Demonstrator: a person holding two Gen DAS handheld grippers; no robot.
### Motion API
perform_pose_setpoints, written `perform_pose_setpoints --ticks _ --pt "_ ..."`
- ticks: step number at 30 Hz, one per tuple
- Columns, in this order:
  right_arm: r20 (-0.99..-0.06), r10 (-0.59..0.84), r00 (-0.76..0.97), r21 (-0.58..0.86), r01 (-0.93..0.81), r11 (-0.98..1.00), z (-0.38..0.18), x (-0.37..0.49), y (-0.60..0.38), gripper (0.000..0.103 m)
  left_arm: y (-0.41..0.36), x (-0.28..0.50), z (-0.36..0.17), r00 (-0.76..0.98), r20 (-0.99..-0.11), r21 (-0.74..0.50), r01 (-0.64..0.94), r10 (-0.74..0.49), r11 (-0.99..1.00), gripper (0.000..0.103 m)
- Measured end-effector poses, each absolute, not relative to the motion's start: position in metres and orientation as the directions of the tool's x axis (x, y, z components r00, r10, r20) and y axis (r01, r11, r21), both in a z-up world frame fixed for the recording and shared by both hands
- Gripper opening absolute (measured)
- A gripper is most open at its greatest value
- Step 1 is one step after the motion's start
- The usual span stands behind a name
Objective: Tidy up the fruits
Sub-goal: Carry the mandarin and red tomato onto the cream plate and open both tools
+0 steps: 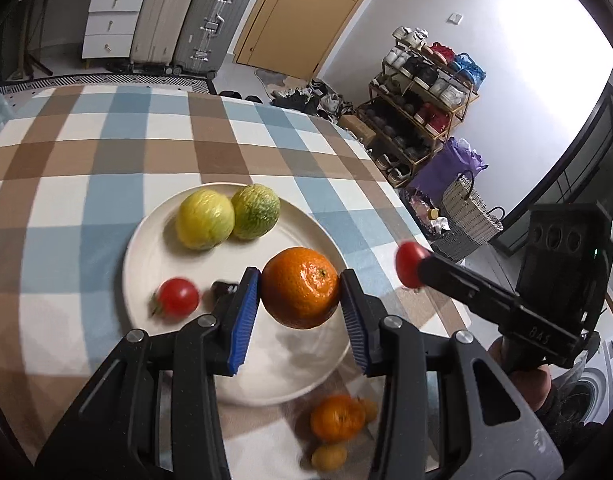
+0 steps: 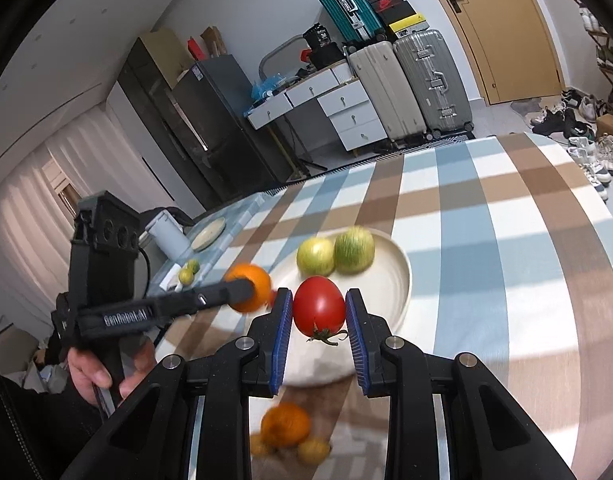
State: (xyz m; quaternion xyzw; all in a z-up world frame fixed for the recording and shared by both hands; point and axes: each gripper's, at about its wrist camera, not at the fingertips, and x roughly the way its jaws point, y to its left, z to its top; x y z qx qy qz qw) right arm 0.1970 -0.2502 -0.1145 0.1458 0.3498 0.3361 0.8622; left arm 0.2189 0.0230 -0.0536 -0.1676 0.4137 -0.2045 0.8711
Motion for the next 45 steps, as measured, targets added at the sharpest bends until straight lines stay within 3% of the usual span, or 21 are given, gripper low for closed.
perform_pose_setpoints --ticks 11,29,32,34,36,41,45 --pt "-0.538 0.691 0.483 0.499 -0.477 0.723 -0.129 0.271 -0.239 0.028 -0.020 0.262 -0.089 0.536 -0.716 -0.398 0.213 -0.447 0.892 0.038" --pt "-0.616 0.678 0.401 0.506 -0.459 0.730 -0.166 0.316 -0.217 0.028 -0.029 0.292 -0.111 0.518 -0.723 -0.402 0.222 -0.457 0.888 0.038" --pt "-0.619 0.674 0.403 0.505 -0.453 0.735 -0.168 0.318 -0.215 0.029 -0.030 0.292 -0.108 0.508 -0.728 -0.403 0.227 -0.460 0.887 0.045" --pt "-0.619 0.676 0.400 0.513 -0.444 0.734 -0.170 0.319 -0.215 0.040 -0.029 0.288 -0.104 0.520 -0.720 -0.401 0.229 -0.460 0.887 0.060" --pt "-0.596 0.695 0.403 0.537 -0.444 0.717 -0.167 0.316 -0.219 0.051 -0.027 0.281 -0.098 0.536 -0.707 -0.402 0.232 -0.461 0.886 0.060" --pt "-0.562 0.689 0.457 0.528 -0.443 0.724 -0.148 0.302 -0.233 0.055 -0.021 0.264 -0.084 0.561 -0.702 -0.383 0.224 -0.440 0.896 0.064" --pt "-0.539 0.686 0.489 0.536 -0.429 0.727 -0.134 0.284 -0.246 0.067 -0.018 0.245 -0.071 0.586 -0.696 -0.359 0.217 -0.415 0.908 0.069"
